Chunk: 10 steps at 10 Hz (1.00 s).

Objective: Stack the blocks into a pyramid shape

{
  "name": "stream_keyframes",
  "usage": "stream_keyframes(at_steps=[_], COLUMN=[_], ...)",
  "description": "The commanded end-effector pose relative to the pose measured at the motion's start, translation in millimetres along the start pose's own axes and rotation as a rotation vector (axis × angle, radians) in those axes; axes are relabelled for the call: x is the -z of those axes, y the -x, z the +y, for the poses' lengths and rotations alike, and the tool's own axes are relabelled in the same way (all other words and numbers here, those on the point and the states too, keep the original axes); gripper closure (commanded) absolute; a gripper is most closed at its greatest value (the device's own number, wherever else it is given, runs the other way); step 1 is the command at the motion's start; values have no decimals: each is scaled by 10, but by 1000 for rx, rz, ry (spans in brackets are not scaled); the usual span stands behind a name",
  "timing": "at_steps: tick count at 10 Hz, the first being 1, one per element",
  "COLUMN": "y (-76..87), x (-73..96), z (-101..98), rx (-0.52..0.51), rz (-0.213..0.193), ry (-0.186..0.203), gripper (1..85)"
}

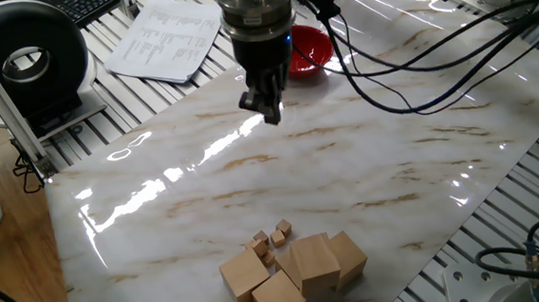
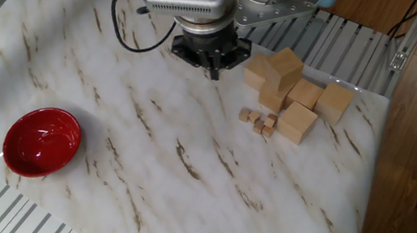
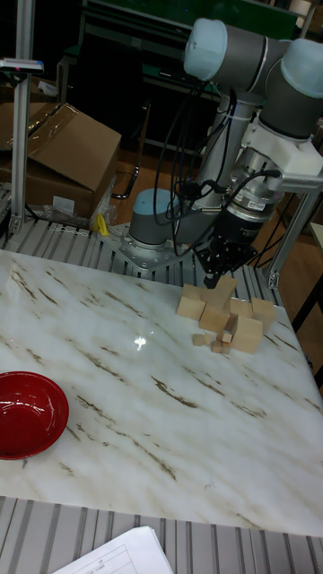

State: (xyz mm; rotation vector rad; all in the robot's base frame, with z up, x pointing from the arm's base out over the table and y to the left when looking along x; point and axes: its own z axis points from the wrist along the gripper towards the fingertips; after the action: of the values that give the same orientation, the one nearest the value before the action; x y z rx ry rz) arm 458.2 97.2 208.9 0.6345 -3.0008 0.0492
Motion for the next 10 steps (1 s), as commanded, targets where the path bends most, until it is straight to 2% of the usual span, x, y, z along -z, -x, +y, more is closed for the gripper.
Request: stream_keyframes(at_steps=[1,3,4,5,6,7,8,9,10], y=[174,161,60,-110,-188,-152,-105,-132,-83], x=[43,115,174,238,247,205,113,90,98], z=[-209,-422,-391,-317,-162,135,185,45,90], rx=[47,161,176,148,185,208,191,187,143], rz=[-61,-40,-5,79,127,121,126,147,130], ry=[-52,-66,-40,-23,24,115,92,20,22], gripper=[847,847,847,847,847,847,847,847,847])
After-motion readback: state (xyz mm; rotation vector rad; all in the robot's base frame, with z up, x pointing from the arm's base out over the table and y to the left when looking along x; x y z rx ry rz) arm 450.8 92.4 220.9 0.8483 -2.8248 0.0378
